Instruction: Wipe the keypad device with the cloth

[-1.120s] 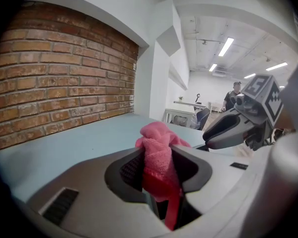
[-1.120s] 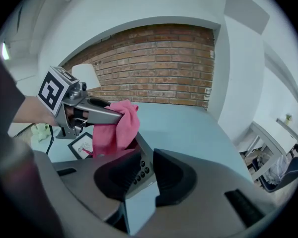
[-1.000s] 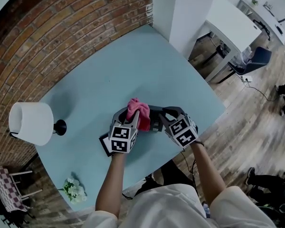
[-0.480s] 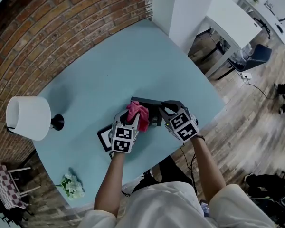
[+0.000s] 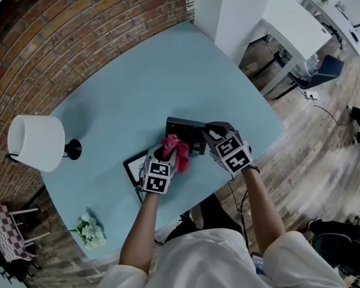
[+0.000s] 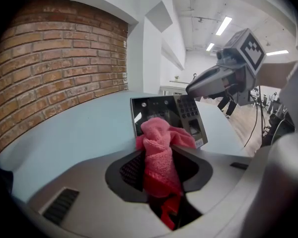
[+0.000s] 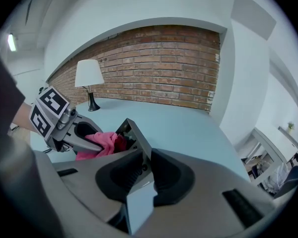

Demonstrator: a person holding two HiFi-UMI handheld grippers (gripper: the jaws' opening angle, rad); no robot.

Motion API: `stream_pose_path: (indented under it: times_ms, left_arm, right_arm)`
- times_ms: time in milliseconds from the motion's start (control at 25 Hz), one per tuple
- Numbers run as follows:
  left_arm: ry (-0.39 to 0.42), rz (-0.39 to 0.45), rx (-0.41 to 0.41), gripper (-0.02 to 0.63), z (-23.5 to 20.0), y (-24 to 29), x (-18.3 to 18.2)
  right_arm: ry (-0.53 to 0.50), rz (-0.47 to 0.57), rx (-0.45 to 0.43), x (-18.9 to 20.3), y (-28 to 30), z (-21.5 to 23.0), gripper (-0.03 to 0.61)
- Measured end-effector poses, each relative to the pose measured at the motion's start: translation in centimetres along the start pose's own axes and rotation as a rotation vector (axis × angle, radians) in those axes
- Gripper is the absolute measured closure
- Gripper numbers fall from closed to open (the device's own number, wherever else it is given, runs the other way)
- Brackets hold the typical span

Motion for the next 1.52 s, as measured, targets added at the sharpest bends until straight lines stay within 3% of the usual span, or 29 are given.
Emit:
stream_pose_path:
  times_ms: [280, 440, 640, 1040, 1200, 1400, 1520]
  left_arm:
    - [-0.021, -0.067, 0.039, 0.45, 0.3, 0.0, 1.9]
    - [-0.021, -0.062, 0.037, 0.451, 0.1, 0.1, 2.7]
    - [-0.013, 0.01, 0.049, 0.452, 0.3, -0.9, 1.2]
    - [-0.03, 0.228, 0.095, 0.453, 1.2, -1.8, -6.3]
    - [-0.034, 0.228, 0.075, 0.453, 1.4, -0.3, -7.8]
    - [-0.101, 0.216, 0.038, 0.451, 1.2, 1.0, -7.5]
    - [-0.084, 0.212, 0.019, 0.451, 1.6, 1.2, -7.3]
  right_arm:
    - [0.001, 0.029, 0.019, 0.2, -0.1, -0.1, 0.499]
    - [0.011, 0.044, 0.026, 0.3, -0.1, -0.1, 0.499]
    - [0.042, 0.063, 0.025, 0.5, -0.1, 0.0, 0.499]
    - [0.083, 0.098, 0.01, 0.7, -0.2, 0.0, 0.499]
    - [0.103, 0.111, 0.008, 0.8, -0.1, 0.1, 0.499]
    - [0.103, 0.115, -0.007, 0.9, -0.2, 0.2, 0.499]
    - [0.102, 0.114, -0.021, 0.9, -0.3, 0.4, 0.499]
Point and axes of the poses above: the fingertips, and each gripper's own axes: y forward along the fingers, z to its right, x out of its underside, the point moved 9 cm from there along -y, backward along the fingers, and after that the axes turned 1 degree about -y, right-handed, at the moved point
